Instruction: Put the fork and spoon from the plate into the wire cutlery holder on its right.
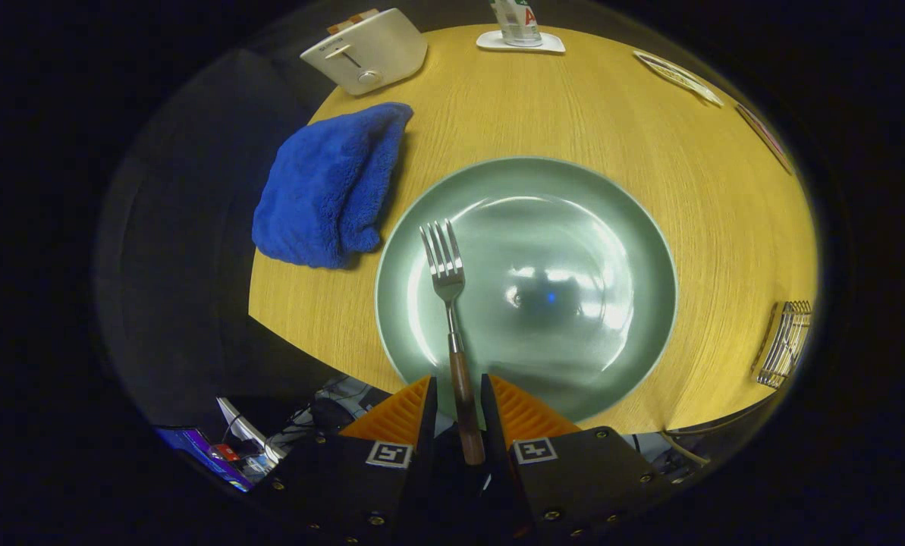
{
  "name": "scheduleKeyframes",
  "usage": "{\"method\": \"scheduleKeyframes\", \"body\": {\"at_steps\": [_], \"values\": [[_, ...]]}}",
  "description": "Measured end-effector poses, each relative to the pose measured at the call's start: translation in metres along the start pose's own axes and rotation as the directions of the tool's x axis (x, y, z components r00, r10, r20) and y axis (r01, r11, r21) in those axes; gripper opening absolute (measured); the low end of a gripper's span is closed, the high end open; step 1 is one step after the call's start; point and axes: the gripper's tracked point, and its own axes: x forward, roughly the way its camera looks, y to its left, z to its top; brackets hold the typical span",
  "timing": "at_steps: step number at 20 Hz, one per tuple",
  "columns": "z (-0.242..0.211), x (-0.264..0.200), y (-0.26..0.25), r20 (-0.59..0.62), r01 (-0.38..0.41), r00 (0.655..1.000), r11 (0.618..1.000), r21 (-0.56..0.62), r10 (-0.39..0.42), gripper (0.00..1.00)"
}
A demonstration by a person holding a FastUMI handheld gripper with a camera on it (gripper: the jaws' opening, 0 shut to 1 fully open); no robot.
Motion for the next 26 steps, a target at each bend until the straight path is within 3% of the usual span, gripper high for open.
{"method": "scheduleKeyframes", "body": {"at_steps": [5, 6, 10, 11, 12, 18, 26], "values": [[0.006, 0.015, -0.006, -0.014, 0.010, 1.000, 1.000, 0.002, -0.010, 0.34], [0.006, 0.014, -0.007, -0.017, 0.015, 1.000, 1.000, 0.008, -0.015, 0.20], [0.010, 0.023, -0.007, -0.016, 0.005, 1.000, 1.000, -0.005, -0.006, 0.18], [0.003, 0.054, -0.004, 0.001, -0.004, 1.000, 1.000, 0.012, 0.004, 0.18], [0.011, 0.021, -0.007, 0.000, 0.008, 1.000, 1.000, 0.020, -0.008, 0.02], [0.014, 0.010, -0.010, 0.038, -0.016, 0.999, 0.999, 0.046, 0.014, 0.01], [0.023, -0.029, -0.024, 0.134, -0.064, 0.990, 0.980, 0.189, 0.038, 0.01]]}}
